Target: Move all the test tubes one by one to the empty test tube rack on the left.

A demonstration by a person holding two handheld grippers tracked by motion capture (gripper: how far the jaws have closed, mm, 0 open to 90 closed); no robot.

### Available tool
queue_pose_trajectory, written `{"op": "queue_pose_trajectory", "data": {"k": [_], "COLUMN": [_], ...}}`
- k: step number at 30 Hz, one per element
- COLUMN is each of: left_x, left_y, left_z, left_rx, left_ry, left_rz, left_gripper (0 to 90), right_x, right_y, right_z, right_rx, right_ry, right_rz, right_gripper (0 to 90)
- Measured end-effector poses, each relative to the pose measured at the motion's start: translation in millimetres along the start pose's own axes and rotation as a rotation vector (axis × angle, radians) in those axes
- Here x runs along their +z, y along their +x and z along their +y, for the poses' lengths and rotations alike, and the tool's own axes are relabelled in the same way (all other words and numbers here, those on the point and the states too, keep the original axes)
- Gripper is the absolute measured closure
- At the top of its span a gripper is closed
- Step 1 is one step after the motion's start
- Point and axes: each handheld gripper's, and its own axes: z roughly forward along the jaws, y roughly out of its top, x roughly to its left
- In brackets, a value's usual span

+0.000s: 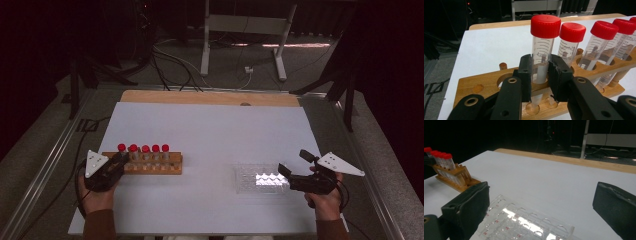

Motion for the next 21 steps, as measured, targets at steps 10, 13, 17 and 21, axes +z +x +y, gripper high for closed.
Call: {"op": "queue_pose_trajectory", "data": {"k": [10,13,17,21], "left_x": [-1.0,-1.3,-1.9,-1.9], "left_y": [-1.0,-1.0,-0.9,-0.8], "left_z": [-0.6,-0.8,-0.9,-0.9], "left_rx": [-0.001,-0.004,-0.003,-0.006], "left_ry": [-0.001,-0.001,0.001,0.0], "left_rz": [-0.006,-0.008,-0.01,-0.011], "left_gripper": [73.7,73.6,73.4,73.1], "right_x": [0.1,-0.1,-0.4,-0.7], "right_y": [-0.7,-0.8,-1.2,-0.5], "right_z": [-0.6,-0.5,-0.5,0.0], "right_rx": [0.004,0.004,0.008,0.005], "right_ry": [0.001,-0.001,-0.003,-0.006], "right_rz": [-0.002,-0.001,-0.001,0.001], "right_gripper": [0.7,0.7,0.7,0.7]}}
